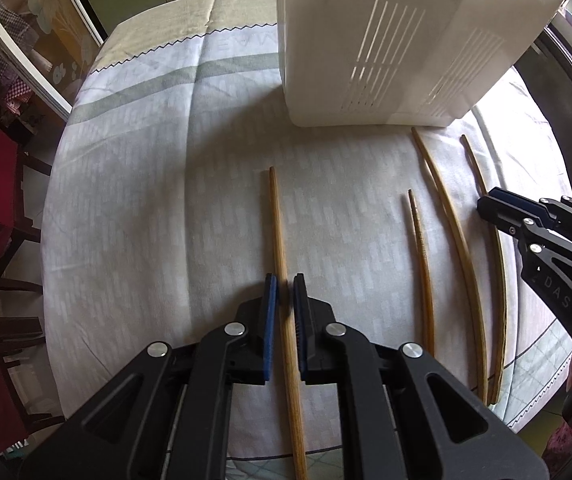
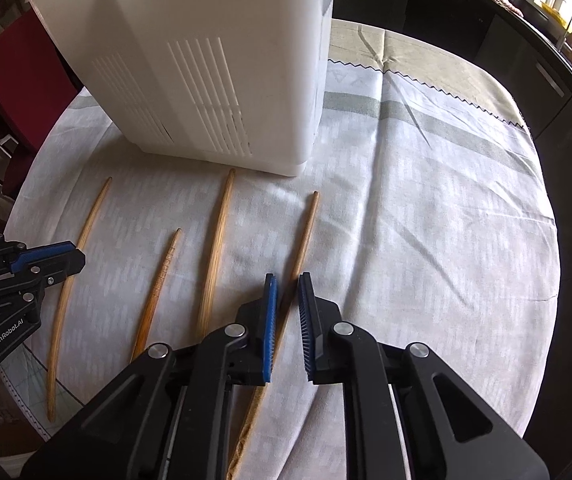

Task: Organize utensils
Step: 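Close the right tool on a wooden chopstick while the left holds its own, then raise both chopsticks upright and carry them to the white holder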

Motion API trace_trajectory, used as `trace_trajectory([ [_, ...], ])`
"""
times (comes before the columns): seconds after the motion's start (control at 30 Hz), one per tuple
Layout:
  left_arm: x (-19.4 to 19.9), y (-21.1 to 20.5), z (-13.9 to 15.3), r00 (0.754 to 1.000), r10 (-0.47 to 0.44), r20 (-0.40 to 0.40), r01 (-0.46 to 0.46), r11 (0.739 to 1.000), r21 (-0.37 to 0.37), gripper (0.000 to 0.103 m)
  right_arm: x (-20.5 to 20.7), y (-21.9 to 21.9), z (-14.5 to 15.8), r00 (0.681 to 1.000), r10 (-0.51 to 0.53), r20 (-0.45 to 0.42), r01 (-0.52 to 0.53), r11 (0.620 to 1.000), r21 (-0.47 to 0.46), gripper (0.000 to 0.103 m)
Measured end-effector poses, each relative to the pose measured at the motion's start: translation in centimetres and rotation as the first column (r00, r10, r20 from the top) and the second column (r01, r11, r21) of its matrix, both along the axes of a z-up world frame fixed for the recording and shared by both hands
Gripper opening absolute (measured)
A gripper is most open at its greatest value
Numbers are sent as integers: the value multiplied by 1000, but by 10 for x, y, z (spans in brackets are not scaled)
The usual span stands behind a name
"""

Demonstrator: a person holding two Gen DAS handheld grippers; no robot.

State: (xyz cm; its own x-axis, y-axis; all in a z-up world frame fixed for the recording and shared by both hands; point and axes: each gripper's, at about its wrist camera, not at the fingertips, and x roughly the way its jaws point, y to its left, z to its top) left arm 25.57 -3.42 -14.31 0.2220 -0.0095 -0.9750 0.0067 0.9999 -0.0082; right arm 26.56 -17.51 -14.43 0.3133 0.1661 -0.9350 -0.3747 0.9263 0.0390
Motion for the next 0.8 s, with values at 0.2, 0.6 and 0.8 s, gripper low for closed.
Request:
trace_trajectory([
  [0.2, 3, -3, 0, 1000, -11, 2, 11, 1000, 2, 6, 7, -19, 6, 1000, -17, -4, 17, 999, 38, 6],
  [0.6, -16, 2, 50, 991, -40, 131, 43, 999, -17, 6, -15, -60, 69, 994, -48, 99, 30, 983, 184, 6],
  [0.8, -39, 10, 92, 975, -42, 220, 51, 998, -38, 6, -43, -80, 110, 980, -62, 187, 17, 972, 235, 6],
])
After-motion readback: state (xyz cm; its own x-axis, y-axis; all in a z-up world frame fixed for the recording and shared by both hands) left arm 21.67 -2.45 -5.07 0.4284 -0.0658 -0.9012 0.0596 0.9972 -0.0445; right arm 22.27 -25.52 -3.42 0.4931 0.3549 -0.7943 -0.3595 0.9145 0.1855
